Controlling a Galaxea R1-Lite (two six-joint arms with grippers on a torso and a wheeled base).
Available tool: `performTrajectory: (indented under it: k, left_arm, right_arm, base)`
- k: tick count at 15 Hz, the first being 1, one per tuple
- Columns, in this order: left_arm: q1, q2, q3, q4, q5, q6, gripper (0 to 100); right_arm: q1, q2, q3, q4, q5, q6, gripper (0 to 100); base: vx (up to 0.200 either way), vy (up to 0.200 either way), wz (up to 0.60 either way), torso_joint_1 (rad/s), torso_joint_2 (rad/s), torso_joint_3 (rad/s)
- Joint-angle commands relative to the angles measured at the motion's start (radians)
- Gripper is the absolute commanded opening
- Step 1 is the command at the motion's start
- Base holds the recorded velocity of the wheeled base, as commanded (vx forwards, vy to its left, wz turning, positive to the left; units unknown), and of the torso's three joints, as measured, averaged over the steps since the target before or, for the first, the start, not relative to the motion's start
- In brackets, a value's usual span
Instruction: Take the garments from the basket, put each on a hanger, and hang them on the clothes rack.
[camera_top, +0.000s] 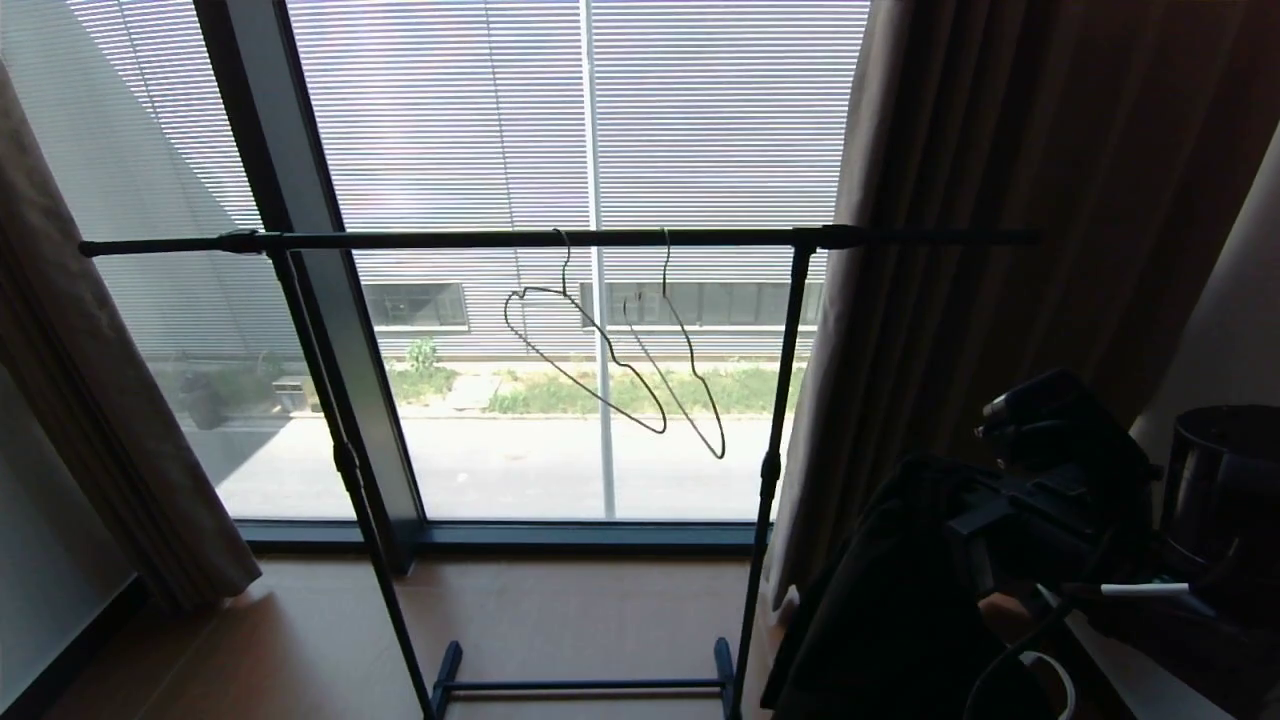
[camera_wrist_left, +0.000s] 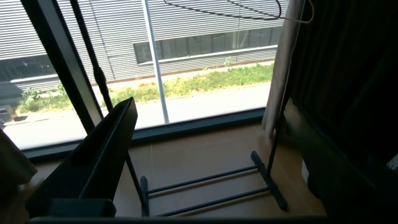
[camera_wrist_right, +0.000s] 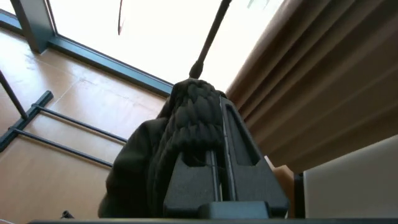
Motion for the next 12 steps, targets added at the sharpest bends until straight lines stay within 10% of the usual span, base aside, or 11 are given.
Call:
performTrajectory:
  k: [1,12]
  left_arm:
    - [0.000,0.001,0.000,0.000,0.000,0.001,100]
    - [0.000,0.001,0.000,0.000,0.005,0.002,100]
  right_arm:
    - [0.008,0.021,0.000,0.000,-0.013,0.001,0]
    - [0.056,0.062,0.045,-0.089,-0.048,0.001,0]
  base:
    - [0.000,0.200,0.00,-0.002,0.00,0.002]
    - [0.000,0.000,-0.16,0.001,0.00,0.002]
